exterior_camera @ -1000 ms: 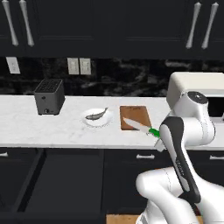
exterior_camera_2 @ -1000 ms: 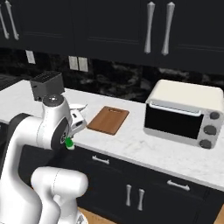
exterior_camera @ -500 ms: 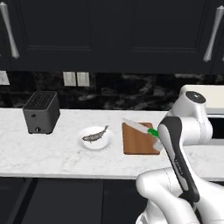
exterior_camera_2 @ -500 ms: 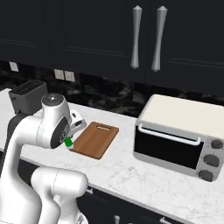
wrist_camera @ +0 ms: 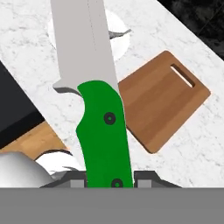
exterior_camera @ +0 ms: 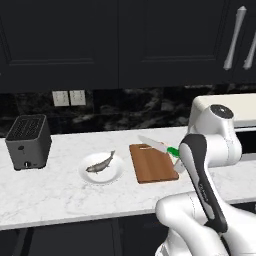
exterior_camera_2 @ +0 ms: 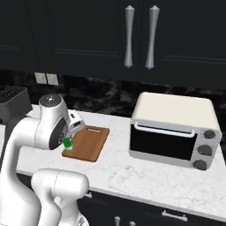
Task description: Pick up the knife from the drawer and place it on the cutting board. Then place the meat from the plate to the cutting board.
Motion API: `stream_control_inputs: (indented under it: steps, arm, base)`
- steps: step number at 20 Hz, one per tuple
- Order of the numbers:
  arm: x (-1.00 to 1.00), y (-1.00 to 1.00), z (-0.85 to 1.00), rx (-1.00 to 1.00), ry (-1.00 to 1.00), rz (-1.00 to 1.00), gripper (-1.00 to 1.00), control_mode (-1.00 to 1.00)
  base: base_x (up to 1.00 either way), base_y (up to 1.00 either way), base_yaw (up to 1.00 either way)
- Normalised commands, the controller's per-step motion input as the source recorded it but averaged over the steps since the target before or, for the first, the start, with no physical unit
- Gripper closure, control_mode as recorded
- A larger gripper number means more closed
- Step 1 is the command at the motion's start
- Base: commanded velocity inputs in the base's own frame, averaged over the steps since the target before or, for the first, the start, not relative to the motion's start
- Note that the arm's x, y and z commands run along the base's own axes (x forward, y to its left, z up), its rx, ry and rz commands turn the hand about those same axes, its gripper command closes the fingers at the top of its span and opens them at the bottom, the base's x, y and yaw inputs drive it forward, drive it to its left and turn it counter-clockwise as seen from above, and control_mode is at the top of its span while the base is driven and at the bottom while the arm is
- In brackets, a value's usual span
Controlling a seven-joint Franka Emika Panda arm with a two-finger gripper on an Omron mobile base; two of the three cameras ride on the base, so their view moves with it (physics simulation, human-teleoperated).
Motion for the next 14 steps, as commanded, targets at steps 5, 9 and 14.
stream_control_inputs:
  steps: [5, 9, 14]
  arm:
    - [0.27, 0.12, -0.12, 0.0, 0.0, -0.23, 1.0, -1.0]
    - [0.46, 0.21, -0.14, 0.0, 0.0, -0.16, 1.0, -1.0]
    - [0.55, -0.07, -0.26, 0.0, 0.1, -0.31, 1.0, -1.0]
  base:
    - [0.21, 0.03, -0.18]
    - [0.0, 0.0, 0.0]
    - [0.0, 0.0, 0.0]
